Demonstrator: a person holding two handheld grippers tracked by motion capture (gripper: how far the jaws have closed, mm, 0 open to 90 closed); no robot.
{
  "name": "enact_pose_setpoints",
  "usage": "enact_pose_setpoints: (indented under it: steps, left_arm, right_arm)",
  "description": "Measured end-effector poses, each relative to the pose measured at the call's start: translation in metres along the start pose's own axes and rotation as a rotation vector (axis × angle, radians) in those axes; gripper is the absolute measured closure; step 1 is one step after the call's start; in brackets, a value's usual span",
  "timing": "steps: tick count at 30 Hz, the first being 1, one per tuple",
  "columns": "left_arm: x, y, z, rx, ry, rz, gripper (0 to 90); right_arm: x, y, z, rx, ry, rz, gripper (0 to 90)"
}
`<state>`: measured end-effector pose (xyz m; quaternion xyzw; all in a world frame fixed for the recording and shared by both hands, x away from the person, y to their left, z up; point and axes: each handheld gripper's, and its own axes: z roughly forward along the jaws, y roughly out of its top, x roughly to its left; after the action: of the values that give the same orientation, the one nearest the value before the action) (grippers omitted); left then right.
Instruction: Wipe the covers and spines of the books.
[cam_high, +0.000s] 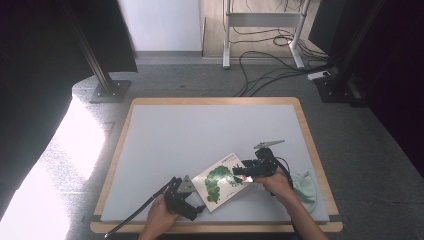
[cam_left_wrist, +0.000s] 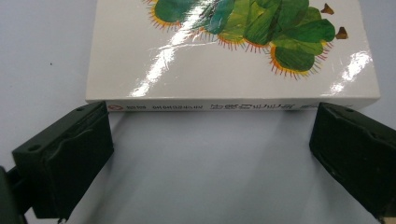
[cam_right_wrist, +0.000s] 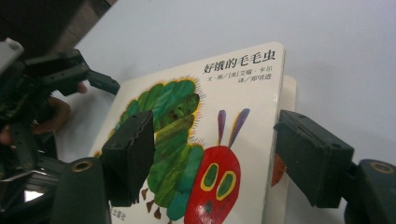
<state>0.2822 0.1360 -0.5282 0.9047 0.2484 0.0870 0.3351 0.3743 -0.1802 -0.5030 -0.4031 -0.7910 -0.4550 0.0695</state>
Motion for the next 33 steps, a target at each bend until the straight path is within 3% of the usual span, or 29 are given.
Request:
enact_pose_setpoints:
  steps: [5,12,17,28,30,33]
  left_arm:
    - [0.000,0.000,0.000,-0.002,-0.001,-0.003,0.0]
    - [0.000,0.000,0.000,0.000,-0.002,-0.002,0.0]
    - [0.001,0.000,0.000,0.000,-0.003,-0.003,0.0]
    - [0.001,0.000,0.000,0.000,-0.004,-0.003,0.0]
    - [0.001,0.000,0.000,0.000,-0.004,-0.004,0.0]
    - [0.001,0.000,0.000,0.001,-0.004,-0.003,0.0]
  right_arm:
    - [0.003,0.006,-0.001,0.025,-0.036,-0.070,35.4]
    - [0.003,0.012,-0.015,-0.026,-0.007,-0.100,55.7]
    - [0.005,0.017,-0.019,-0.020,-0.024,-0.137,64.9]
    - [0.006,0.021,-0.027,-0.063,0.050,-0.119,69.8]
    - [0.006,0.021,-0.028,-0.076,0.074,-0.104,70.1]
    - [0.004,0.020,-0.029,-0.091,0.149,-0.053,69.0]
